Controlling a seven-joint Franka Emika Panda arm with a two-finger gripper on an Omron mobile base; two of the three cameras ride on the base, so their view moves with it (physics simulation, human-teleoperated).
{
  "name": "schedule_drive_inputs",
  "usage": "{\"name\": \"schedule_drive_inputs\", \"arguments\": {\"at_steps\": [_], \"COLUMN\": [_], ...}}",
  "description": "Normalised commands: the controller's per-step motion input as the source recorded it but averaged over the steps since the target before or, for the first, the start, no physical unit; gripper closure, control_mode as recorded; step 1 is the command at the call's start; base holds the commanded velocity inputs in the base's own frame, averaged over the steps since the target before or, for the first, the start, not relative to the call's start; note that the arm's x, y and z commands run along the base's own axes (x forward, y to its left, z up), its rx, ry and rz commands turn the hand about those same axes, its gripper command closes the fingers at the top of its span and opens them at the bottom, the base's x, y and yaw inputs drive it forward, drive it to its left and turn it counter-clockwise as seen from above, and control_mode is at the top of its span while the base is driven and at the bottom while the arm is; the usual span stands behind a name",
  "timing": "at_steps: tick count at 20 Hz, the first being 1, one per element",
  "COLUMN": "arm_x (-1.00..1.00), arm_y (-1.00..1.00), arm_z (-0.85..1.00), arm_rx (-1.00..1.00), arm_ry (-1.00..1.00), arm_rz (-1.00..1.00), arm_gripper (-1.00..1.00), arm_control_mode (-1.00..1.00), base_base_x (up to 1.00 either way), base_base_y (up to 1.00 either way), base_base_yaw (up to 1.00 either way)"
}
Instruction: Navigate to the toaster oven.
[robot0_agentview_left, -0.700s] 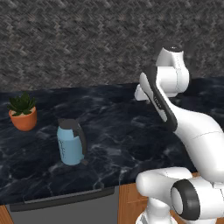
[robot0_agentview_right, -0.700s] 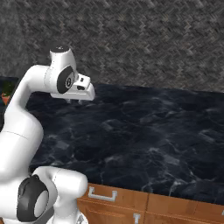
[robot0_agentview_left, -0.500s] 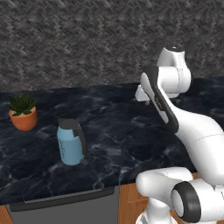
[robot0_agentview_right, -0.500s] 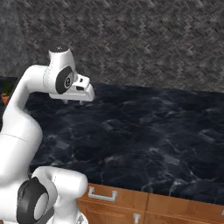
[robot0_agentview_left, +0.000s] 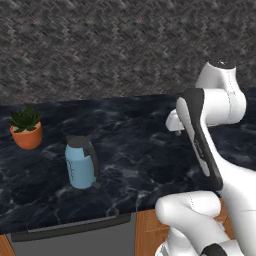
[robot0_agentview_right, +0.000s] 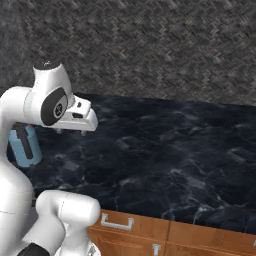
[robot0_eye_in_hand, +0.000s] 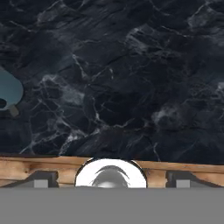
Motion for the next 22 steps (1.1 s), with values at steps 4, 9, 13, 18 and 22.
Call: {"name": "schedule_drive_inputs", "arguments": {"at_steps": [4, 9, 13, 18, 22], "arm_x": [-0.8, -0.57, -0.14, 0.0, 0.0], "arm_y": [0.0, -0.02, 0.0, 0.0, 0.0], "arm_z": [0.25, 0.33, 0.08, 0.0, 0.0], "arm_rx": [0.0, 0.0, 0.0, 0.0, 0.0], "arm_ry": [-0.38, -0.45, -0.11, 0.0, 0.0], "arm_rz": [0.0, 0.0, 0.0, 0.0, 0.0], "arm_gripper": [-1.0, -1.0, -1.0, -1.0, -1.0], "arm_control_mode": [-1.0, -1.0, 1.0, 1.0, 1.0], "base_base_x": [0.0, 0.0, -0.46, -0.67, -0.44], "base_base_y": [0.0, 0.0, -0.12, -0.49, -0.95], "base_base_yaw": [0.0, 0.0, 0.0, -0.02, -0.15]}}
